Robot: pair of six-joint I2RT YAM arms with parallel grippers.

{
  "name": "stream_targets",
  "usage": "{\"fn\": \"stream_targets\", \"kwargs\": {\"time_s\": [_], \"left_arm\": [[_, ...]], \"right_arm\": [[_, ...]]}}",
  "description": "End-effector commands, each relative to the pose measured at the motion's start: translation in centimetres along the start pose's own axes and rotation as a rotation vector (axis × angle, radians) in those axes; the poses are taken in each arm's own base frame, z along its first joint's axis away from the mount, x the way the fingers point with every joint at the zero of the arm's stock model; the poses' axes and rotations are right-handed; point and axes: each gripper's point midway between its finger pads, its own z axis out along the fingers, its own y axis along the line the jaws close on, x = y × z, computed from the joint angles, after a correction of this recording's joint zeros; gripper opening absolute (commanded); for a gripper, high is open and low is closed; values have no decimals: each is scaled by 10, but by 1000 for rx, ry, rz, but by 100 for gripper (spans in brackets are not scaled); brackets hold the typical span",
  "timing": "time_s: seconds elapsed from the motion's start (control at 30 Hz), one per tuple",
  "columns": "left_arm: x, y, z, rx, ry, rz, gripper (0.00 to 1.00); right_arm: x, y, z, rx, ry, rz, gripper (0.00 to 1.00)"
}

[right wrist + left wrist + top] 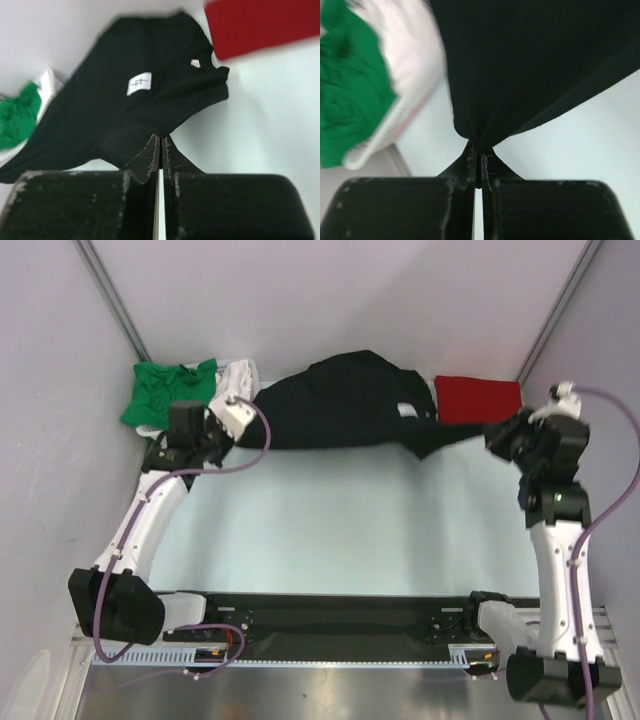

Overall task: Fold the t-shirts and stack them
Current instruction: Flatten the tshirt out

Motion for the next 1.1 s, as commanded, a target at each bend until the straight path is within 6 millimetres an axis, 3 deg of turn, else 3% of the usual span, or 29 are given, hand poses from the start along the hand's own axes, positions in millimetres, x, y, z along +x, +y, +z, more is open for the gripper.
{"fn": "stream_targets", "kwargs": {"time_s": [0.0,0.07,0.1,0.13,0.2,0.3,0.47,0.57,0.6,0.7,0.77,0.93,1.03,1.07], "left_arm": [[21,-27,1,62,-25,94,0],[45,-41,6,98,25,108,0],[67,-55,10,128,68,111,0],[77,-59,12,137,89,123,0],[107,-76,14,171,151,137,0],[144,-103,9,258,222,193,0],[185,-128,-8,349,329,246,4],[190,-137,-9,390,331,249,18],[192,-141,-7,401,340,227,31],[186,-129,5,345,348,205,52],[178,-114,11,262,351,178,55],[113,-60,15,2,188,46,73],[109,-35,21,-124,214,-3,73],[122,-38,31,-115,271,-5,73]], "right_arm": [[38,-14,-24,13,10,74,0],[63,-23,-42,34,53,93,0],[86,-34,-43,61,101,106,0],[92,-34,-53,53,99,108,0],[123,-45,-59,85,171,141,0],[149,-51,-69,93,224,183,0],[165,-53,-82,106,280,203,0],[176,-59,-78,122,296,206,0],[178,-60,-76,122,294,214,0],[187,-65,-63,120,290,245,0],[186,-68,-54,123,274,244,0],[185,-74,-33,138,278,234,0],[181,-76,-23,135,266,214,0],[180,-77,-18,136,264,210,0]]}}
